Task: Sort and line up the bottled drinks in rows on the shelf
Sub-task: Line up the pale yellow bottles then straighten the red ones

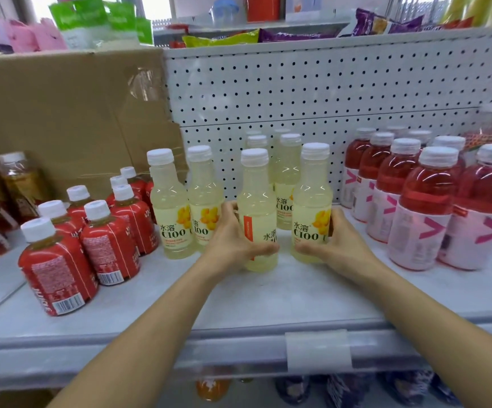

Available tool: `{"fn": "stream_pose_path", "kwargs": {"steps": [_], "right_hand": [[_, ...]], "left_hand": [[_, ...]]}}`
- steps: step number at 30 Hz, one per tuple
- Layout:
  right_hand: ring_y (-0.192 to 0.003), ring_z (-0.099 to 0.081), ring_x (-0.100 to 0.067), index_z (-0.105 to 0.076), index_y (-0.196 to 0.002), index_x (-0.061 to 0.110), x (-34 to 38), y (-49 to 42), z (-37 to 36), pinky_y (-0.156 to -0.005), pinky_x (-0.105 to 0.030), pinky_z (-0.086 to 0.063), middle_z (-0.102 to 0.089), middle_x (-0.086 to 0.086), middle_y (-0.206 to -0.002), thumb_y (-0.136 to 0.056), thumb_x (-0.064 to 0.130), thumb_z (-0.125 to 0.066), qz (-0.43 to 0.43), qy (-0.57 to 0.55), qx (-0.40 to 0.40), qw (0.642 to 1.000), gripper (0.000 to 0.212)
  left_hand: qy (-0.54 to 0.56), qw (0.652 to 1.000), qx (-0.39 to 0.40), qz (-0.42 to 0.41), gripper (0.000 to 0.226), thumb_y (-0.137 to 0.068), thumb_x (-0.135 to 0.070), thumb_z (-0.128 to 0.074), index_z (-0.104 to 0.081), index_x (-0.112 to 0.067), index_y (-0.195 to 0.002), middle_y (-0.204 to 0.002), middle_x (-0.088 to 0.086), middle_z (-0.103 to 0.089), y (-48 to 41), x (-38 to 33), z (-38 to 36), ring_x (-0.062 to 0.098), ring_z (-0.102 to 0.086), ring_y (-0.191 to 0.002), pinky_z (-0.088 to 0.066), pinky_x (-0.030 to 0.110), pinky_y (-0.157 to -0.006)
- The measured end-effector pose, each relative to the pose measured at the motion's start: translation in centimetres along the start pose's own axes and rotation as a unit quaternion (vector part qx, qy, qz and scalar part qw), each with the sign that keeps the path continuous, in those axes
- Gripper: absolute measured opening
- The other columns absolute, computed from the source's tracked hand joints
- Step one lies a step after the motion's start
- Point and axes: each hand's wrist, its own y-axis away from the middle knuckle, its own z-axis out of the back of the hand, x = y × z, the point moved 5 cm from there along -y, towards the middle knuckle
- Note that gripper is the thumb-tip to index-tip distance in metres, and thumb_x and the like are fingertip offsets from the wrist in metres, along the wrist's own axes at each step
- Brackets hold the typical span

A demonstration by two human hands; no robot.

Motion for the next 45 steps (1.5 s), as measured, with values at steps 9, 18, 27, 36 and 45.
{"fn": "stream_pose_path", "kwargs": {"steps": [9, 18, 27, 36, 45], "right_hand": [[-0.094, -0.062, 0.004, -0.047, -0.122, 0.021, -0.6, -1.0, -0.1, -0.067, -0.012, -0.049, -0.065, 0.012, -0.109, -0.072, 0.019, -0.086, 0.004, -0.010, 0.058, 0.998, 0.063], [-0.096, -0.064, 0.001, -0.052, -0.117, 0.024, -1.2, -3.1, -0.7, -0.080, -0.022, -0.053, -0.067, 0.014, -0.108, -0.067, 0.025, -0.089, 0.005, 0.005, 0.047, 0.999, 0.063], [-0.103, -0.064, -0.014, -0.050, -0.118, 0.020, -1.5, -3.1, -1.2, -0.089, -0.038, -0.054, -0.066, 0.007, -0.112, -0.066, 0.034, -0.088, 0.001, 0.039, 0.023, 0.999, 0.066], [-0.119, -0.048, -0.017, -0.038, -0.139, 0.015, 2.5, -0.5, 1.7, -0.099, -0.046, -0.045, -0.048, 0.001, -0.129, -0.087, 0.038, -0.070, 0.113, 0.038, -0.124, 0.985, 0.065], [-0.119, -0.053, -0.009, -0.048, -0.138, 0.015, 14.7, 1.1, -5.4, -0.102, -0.028, -0.045, -0.057, 0.001, -0.131, -0.095, 0.027, -0.063, 0.247, -0.012, 0.000, 0.969, 0.047]], "left_hand": [[-0.026, 0.998, 0.050, -0.041, 0.094, -0.060, -0.031, -0.094, -0.033, -0.028, -0.132, -0.124, -0.008, -0.044, 0.3, 0.7, -2.1, 0.005, -0.047, -0.117, -0.042, 0.020, -0.096], [0.006, 0.999, -0.011, -0.034, 0.070, -0.078, -0.009, -0.082, -0.032, -0.021, -0.125, -0.103, -0.023, -0.052, -1.2, 1.3, -2.2, -0.027, -0.050, -0.083, -0.040, -0.003, -0.068], [0.051, 0.998, 0.029, -0.020, 0.070, -0.084, -0.008, -0.076, -0.035, -0.019, -0.140, -0.129, -0.005, -0.059, -1.3, 1.7, -2.6, 0.011, -0.057, -0.123, -0.048, 0.029, -0.102], [-0.097, 0.989, -0.084, -0.074, 0.068, -0.086, -0.025, -0.076, -0.040, -0.018, -0.144, -0.137, -0.001, -0.051, 5.1, -1.0, 3.0, 0.010, -0.049, -0.123, -0.045, 0.037, -0.106], [0.028, 0.965, -0.253, -0.058, 0.064, -0.094, -0.033, -0.064, -0.032, -0.019, -0.148, -0.137, -0.009, -0.039, 2.3, -1.4, 13.2, 0.009, -0.042, -0.127, -0.038, 0.027, -0.103]]}}
